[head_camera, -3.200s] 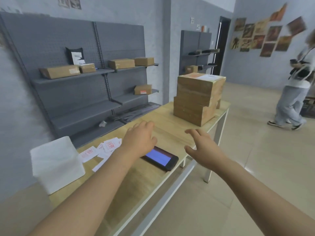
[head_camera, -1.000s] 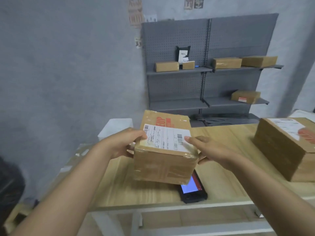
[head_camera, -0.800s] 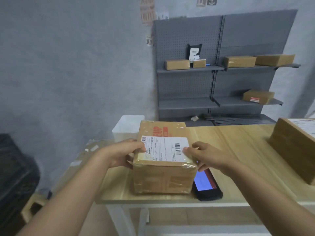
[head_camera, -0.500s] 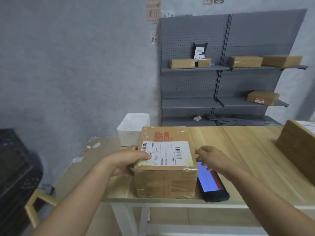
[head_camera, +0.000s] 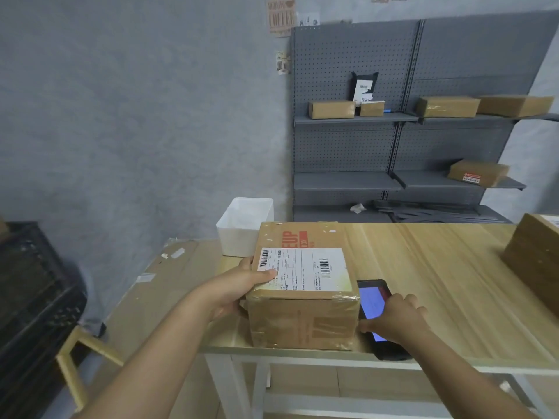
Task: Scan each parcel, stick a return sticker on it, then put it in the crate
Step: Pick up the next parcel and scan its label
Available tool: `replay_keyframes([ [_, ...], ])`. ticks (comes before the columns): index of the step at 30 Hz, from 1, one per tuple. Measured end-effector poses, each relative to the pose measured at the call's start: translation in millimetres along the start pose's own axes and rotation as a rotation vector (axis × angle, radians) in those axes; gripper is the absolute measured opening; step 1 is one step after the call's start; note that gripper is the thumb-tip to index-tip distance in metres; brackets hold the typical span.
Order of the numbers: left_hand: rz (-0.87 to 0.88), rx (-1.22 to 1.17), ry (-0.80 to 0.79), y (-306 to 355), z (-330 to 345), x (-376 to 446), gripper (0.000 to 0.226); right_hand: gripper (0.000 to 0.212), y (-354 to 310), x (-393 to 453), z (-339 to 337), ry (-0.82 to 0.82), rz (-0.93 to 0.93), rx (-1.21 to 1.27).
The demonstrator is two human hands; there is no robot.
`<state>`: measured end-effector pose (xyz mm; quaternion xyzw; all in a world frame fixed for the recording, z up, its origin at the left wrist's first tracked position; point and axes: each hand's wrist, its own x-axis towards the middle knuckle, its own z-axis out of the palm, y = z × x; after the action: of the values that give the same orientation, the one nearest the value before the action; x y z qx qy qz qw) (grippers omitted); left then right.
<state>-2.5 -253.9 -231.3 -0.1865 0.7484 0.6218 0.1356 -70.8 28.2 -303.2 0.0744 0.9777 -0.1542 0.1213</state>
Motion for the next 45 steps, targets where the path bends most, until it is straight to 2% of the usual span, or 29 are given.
replay_keyframes([
  [5, 0.011, 0.045, 0.072, 3, 10, -9, 0.035, 0.074, 13, 0, -31, 0.054, -0.051, 0.208],
  [9, -0.032, 0.091, 0.155, 6, 18, -20, 0.031, 0.071, 6, -4, -66, 0.156, -0.202, 0.206],
  [12, -0.006, 0.069, 0.221, 7, 29, -27, 0.034, 0.074, -2, -18, -95, 0.178, -0.314, 0.169],
  [15, 0.109, 0.111, 0.285, 7, 39, -31, 0.038, 0.071, -7, -38, -120, 0.132, -0.441, 0.097],
  [19, 0.172, 0.149, 0.387, 7, 51, -37, 0.039, 0.073, -9, -70, -140, 0.103, -0.562, -0.197],
  [21, 0.173, 0.148, 0.407, 8, 55, -39, 0.039, 0.072, -8, -85, -145, 0.118, -0.583, -0.329],
  [24, 0.139, 0.163, 0.43, 8, 56, -40, 0.041, 0.068, -4, -103, -153, 0.109, -0.582, -0.397],
  [33, 0.14, 0.13, 0.457, 3, 57, -43, 0.04, 0.064, 13, -129, -168, 0.046, -0.558, -0.433],
  [45, 0.136, 0.17, 0.475, 2, 58, -41, 0.041, 0.058, 16, -134, -173, 0.043, -0.578, -0.408],
])
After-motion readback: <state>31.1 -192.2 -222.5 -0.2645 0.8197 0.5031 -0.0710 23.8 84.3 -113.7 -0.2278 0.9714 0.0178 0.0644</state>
